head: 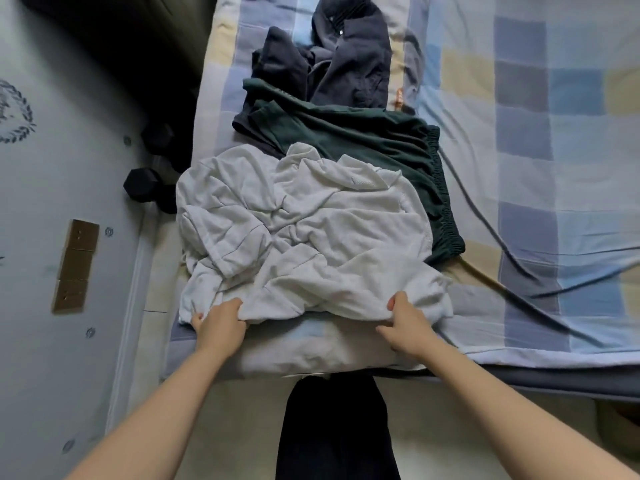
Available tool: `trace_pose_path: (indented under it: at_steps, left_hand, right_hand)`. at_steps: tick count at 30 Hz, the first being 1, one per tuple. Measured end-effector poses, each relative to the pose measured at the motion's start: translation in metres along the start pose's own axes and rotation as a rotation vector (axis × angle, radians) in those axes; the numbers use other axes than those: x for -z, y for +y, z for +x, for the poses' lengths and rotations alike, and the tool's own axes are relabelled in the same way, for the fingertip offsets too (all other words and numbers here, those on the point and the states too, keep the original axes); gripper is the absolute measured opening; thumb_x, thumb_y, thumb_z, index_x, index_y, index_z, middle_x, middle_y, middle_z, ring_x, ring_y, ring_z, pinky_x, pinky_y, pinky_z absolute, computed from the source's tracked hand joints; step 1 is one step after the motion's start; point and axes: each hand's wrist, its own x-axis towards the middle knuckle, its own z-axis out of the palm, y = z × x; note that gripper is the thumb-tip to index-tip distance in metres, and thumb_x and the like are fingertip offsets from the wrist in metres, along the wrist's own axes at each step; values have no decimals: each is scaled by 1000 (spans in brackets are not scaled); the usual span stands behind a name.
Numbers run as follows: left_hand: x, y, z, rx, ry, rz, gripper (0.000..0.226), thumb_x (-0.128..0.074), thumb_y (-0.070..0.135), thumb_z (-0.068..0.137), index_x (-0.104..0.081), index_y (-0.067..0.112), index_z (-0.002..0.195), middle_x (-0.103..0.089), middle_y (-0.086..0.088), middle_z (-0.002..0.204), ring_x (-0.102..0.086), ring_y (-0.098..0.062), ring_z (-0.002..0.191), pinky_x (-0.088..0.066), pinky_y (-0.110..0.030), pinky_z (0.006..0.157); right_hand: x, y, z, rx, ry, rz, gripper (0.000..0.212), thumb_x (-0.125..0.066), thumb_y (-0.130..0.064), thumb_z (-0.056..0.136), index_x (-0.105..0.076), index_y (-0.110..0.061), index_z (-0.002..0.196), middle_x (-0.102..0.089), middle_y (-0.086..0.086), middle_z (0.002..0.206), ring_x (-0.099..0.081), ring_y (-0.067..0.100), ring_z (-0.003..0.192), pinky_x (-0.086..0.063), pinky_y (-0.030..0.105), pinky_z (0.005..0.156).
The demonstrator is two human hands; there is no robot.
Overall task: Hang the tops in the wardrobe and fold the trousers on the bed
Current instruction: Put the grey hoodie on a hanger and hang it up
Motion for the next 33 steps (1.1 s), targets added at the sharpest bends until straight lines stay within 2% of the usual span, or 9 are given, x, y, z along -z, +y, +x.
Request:
trace_pose_path:
  at_steps: [6,12,16,20,23,25,27,30,33]
  left_hand:
    - [54,4,-45,-165,107,-447,13,-53,-1,84,-58,11,87,-60,-2,80,-53,-22,73,-36,-30,56]
    - [126,30,-99,-223,240,-742,20,-52,-1,84,-62,14,91,-65,0,84,-57,-19,80,-46,-35,68]
    - [176,57,-142,-375,302,-816,32,-54,-3,84,-65,25,91,-64,13,90,-55,4,86,-43,-16,72]
    - [226,88,-190,-606,297,-800,44,-54,-14,75,-66,25,92,-63,6,94,-55,3,88,-37,-4,77]
    - [246,116,-222,-825,230,-706,38,-58,-14,71,-71,14,93,-60,6,90,-54,-3,87,-37,-11,75]
    - [256,131,-244,-931,228,-709,31,-60,-8,71,-72,12,91,-59,4,87,-52,-7,82,-36,-14,71]
    - [263,138,-258,-942,246,-828,20,-66,-2,75,-73,13,88,-61,3,86,-55,-7,82,-41,-15,68]
    - [269,133,-255,-857,125,-958,29,-69,0,81,-72,22,99,-67,15,97,-60,-2,92,-49,-14,69]
    - [261,113,-233,-699,-35,-891,49,-73,7,80,-62,29,123,-61,19,122,-56,0,110,-51,-28,94]
  right_hand:
    - [36,-17,-61,-25,112,137,10,-45,-8,88,-45,-17,83,-53,4,69,-49,25,64,-32,29,49]
    - [67,-45,-133,-12,237,287,22,-42,-11,93,-61,-12,83,-66,12,88,-59,31,85,-39,35,64]
    - [92,-64,-171,-12,268,260,17,-46,-15,94,-61,-11,98,-65,13,98,-59,33,98,-43,36,74]
    - [113,-95,-217,108,367,92,72,-60,-25,86,-25,-25,148,-30,7,139,-31,28,127,-33,37,104]
    - [124,-138,-243,480,493,4,91,-64,-39,75,-9,-43,148,-16,-2,150,-15,18,134,-19,37,111]
    - [133,-161,-250,546,540,0,77,-63,-45,71,-32,-39,141,-39,-4,143,-29,18,132,-25,34,110]
    - [144,-172,-256,481,520,148,39,-64,-41,73,-59,-27,108,-64,-5,105,-56,17,103,-44,35,86]
    - [152,-167,-260,394,507,321,11,-68,-21,81,-62,-11,80,-67,4,78,-57,18,76,-43,34,66]
    - [154,-161,-271,320,596,555,10,-68,-18,83,-65,-11,76,-67,1,75,-58,15,74,-46,31,65]
